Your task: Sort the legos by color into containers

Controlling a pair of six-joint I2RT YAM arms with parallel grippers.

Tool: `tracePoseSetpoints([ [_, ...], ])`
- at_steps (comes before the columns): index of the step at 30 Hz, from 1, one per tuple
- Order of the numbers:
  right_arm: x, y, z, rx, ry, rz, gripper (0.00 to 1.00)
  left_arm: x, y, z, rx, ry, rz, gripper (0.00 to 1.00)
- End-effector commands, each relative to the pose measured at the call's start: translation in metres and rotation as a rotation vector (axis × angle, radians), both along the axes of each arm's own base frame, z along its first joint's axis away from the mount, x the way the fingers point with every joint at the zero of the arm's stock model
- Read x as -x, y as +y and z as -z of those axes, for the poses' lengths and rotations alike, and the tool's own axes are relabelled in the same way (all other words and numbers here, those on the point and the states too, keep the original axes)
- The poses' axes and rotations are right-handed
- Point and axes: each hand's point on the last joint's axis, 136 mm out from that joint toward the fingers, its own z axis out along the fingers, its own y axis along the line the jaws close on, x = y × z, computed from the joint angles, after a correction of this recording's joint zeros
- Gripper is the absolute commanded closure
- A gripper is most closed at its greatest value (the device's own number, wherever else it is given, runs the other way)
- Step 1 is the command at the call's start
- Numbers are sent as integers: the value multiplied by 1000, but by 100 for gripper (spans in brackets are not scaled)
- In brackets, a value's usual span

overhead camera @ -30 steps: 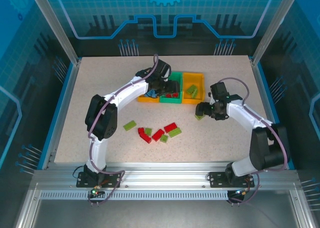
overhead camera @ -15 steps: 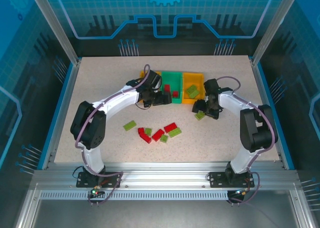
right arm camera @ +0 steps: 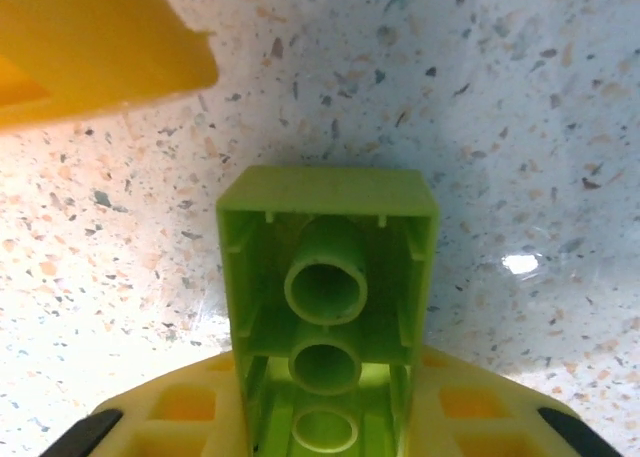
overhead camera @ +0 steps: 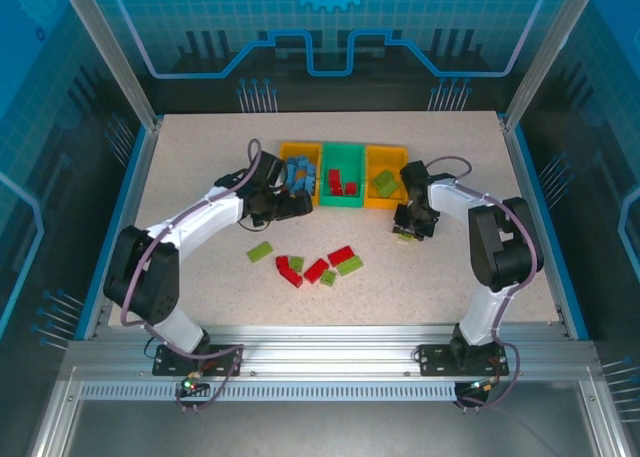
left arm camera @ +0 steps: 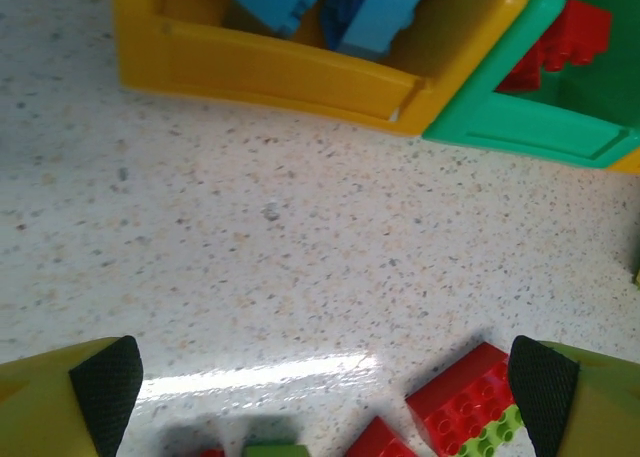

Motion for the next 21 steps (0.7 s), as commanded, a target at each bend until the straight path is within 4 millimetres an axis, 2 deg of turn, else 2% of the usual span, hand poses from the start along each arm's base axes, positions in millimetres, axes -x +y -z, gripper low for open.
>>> tracePoseSetpoints([
  [1, 5, 1, -19, 59, -22, -70, 77, 4, 13, 1, -14, -13, -17, 1],
  [6, -12, 24, -81, 59, -178, -179, 77, 15, 18, 12, -30, 13, -10, 1],
  [10, -36, 40, -110, 8, -254, -202, 74, 25, 18, 23, -27, 56, -8, 1],
  [13, -60, 44, -110, 16, -256, -213, 73, 33, 16, 28, -24, 75, -6, 1],
  [18, -104, 46, -91, 40, -239, -229, 73, 52, 13, 38, -49, 121, 0, 1],
  [21, -122, 48, -84, 42, -232, -241, 67, 58, 15, 42, -56, 129, -15, 1],
])
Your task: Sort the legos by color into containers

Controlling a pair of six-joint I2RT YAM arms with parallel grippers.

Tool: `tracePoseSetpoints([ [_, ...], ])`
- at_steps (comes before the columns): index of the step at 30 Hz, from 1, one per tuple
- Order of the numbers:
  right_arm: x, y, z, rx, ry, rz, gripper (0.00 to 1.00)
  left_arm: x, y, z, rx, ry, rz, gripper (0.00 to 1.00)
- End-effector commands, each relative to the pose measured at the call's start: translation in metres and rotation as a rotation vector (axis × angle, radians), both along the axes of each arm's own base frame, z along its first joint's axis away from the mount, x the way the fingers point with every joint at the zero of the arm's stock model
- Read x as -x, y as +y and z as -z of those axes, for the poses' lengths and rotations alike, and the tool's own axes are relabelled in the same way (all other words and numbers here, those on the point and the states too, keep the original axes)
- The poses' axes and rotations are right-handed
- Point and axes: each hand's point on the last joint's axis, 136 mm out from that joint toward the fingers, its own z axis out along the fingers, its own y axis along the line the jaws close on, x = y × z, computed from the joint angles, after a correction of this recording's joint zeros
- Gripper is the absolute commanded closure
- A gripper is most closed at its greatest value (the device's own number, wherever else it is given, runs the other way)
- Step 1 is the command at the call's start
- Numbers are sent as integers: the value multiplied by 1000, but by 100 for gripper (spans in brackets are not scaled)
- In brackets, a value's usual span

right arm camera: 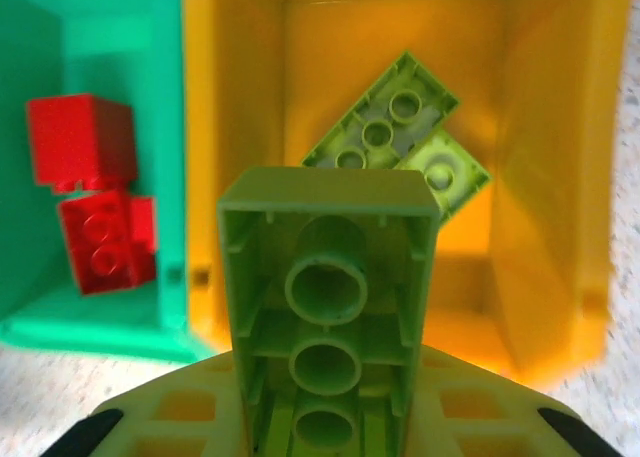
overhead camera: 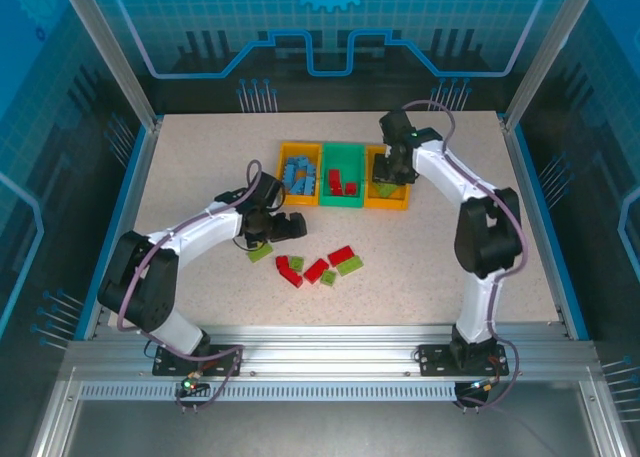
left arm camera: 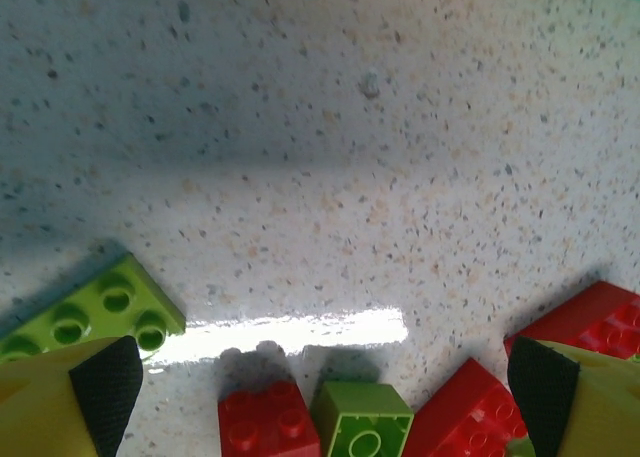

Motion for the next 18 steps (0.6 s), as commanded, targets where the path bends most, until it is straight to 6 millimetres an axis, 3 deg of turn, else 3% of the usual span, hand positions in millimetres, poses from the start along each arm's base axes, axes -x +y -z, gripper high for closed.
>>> tracePoseSetpoints([
  [1, -8, -6, 12, 32, 50, -28, 61, 13, 7, 1, -13, 16, -41, 1],
  [5, -15, 1, 4, 12, 33, -49, 26, 13, 10, 0, -12, 2, -66, 1],
  [7, -10, 4, -6, 13, 12, -67, 14, 13, 11, -1, -19, -1, -77, 1],
  [10, 12, 13, -21, 17, -17, -112, 11, 13, 14, -1, -25, -6, -89, 1],
  [13, 50, 32, -25, 7, -30, -195, 11, 15, 19, 0, -42, -7, -101, 1],
  [18, 122, 70, 0, -10, 12, -375, 8, 22, 28, 3, -45, -6, -134, 1],
])
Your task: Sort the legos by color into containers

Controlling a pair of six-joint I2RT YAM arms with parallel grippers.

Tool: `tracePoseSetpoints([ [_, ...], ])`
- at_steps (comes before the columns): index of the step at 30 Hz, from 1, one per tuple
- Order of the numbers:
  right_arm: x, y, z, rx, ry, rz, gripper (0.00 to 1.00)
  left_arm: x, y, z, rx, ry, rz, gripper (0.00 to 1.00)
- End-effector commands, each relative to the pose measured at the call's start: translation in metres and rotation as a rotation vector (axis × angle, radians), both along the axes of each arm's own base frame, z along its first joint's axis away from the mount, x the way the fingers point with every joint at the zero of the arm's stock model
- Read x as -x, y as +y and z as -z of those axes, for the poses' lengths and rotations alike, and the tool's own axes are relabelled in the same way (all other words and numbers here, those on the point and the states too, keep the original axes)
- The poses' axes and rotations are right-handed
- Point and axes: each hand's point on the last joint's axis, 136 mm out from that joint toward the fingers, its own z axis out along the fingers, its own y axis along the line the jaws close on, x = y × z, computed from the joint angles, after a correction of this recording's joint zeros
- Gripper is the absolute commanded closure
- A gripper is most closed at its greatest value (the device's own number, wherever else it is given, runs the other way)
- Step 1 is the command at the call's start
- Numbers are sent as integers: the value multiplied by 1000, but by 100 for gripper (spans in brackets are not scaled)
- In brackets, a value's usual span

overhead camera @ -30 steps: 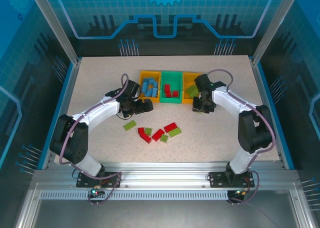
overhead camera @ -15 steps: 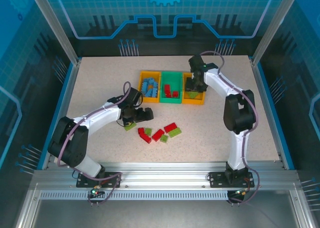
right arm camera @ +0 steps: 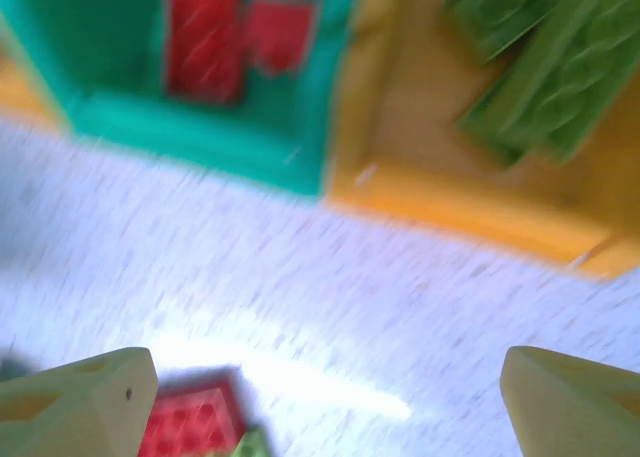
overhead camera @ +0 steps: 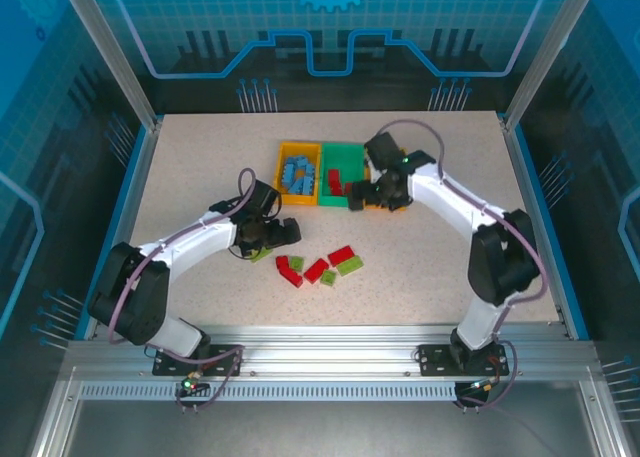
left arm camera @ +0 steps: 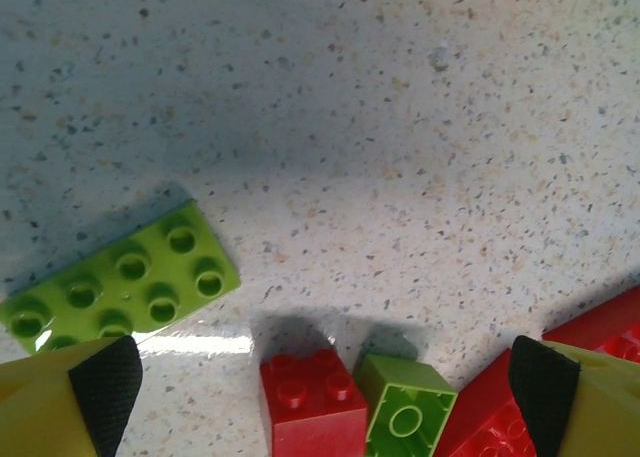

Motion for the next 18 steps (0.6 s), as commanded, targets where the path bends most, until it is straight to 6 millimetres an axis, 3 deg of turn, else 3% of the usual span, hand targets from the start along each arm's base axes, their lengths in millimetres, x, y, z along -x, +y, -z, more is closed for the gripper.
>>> tracePoseSetpoints([
  [1, 41, 27, 21, -6, 36, -140, 8, 7, 12, -1, -14, -5, -50, 1],
  [4, 67, 43, 41, 9, 66, -215, 6, 13, 16, -1, -12, -8, -62, 1],
  [8, 85, 60, 58, 25, 96, -271, 4, 21, 20, 1, -11, -1, -75, 1],
  [18, 96, 74, 87, 56, 152, -311, 3, 32, 25, 5, -9, 4, -90, 1],
])
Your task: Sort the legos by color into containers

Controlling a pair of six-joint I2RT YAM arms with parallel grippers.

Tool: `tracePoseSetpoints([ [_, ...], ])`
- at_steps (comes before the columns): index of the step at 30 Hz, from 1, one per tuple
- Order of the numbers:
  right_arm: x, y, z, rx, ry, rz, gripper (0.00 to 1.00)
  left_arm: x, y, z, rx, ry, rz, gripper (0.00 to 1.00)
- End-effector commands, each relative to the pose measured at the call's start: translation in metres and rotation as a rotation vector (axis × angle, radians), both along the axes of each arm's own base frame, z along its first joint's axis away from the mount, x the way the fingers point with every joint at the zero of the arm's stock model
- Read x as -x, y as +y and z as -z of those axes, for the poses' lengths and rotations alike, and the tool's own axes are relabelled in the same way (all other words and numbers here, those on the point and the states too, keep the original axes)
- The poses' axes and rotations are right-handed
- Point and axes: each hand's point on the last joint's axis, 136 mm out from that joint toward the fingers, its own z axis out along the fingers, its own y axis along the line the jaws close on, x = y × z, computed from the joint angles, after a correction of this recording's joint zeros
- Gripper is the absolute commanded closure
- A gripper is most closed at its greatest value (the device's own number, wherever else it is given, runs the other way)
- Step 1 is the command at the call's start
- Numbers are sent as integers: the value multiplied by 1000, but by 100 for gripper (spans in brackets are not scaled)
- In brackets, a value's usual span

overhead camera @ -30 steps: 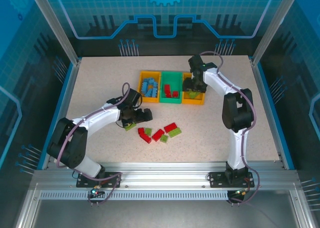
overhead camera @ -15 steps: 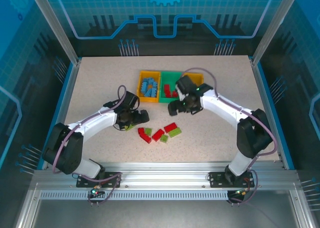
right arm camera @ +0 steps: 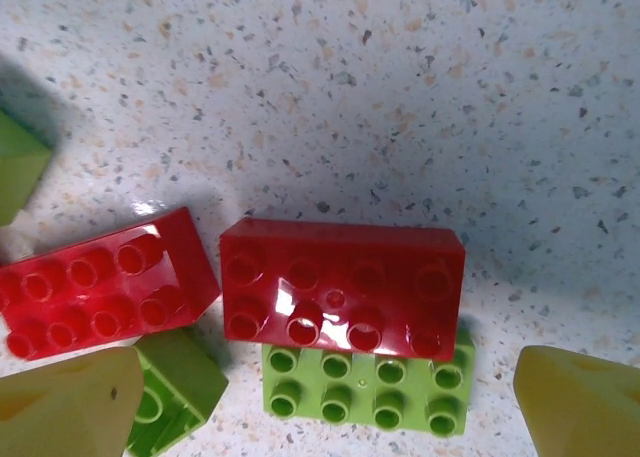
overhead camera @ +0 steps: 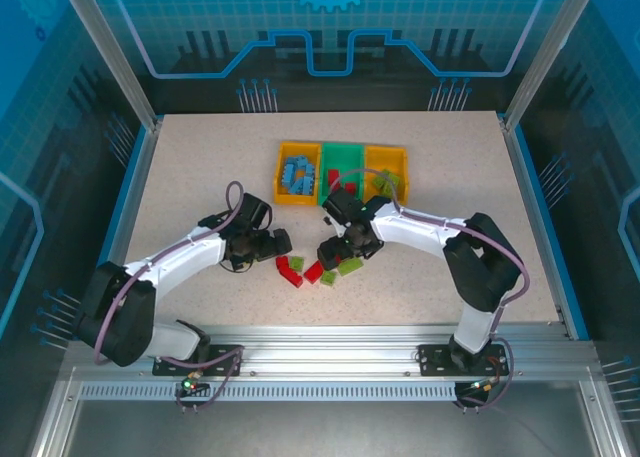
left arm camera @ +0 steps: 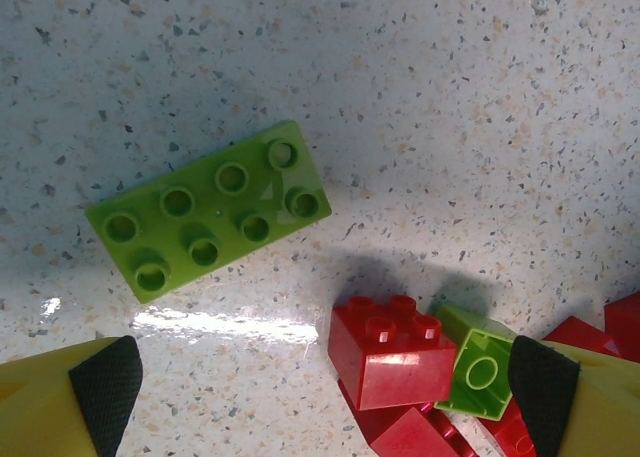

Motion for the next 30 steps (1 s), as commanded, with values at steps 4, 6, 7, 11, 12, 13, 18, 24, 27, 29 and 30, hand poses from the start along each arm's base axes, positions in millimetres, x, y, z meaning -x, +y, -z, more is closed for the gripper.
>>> tracePoseSetpoints([
  [4, 3, 9, 17, 14, 30, -24, 5, 5, 8, -1, -12, -6, -36, 1],
  [6, 1, 7, 21, 33, 31, -25, 7, 6, 9, 0, -13, -4, -36, 1],
  [7, 0, 7, 23, 41, 30, -23, 9, 5, 8, -1, -10, -6, -37, 1],
  [11, -4, 2, 26, 73, 24, -19, 15, 6, 9, -1, -14, -5, -37, 1],
  [12, -4, 2, 27, 75, 23, -19, 16, 5, 9, -1, -14, -6, -38, 1],
  [13, -5, 1, 26, 75, 20, -19, 19, 5, 10, -1, -14, -7, -37, 1],
  [18, -8, -4, 28, 91, 21, -17, 21, 6, 10, 0, -15, -3, -38, 1],
  [24, -10, -16, 24, 68, 19, 10, 21, 8, 11, 2, -16, 2, -40, 1],
  [27, -11, -27, 24, 81, 20, 24, 21, 9, 12, 3, -15, 4, -43, 1],
  [29, -12, -32, 25, 87, 26, 31, 21, 9, 11, 4, -12, 6, -44, 1],
  [30, -11, -32, 25, 87, 29, 23, 21, 9, 11, 4, -12, 7, -45, 1],
])
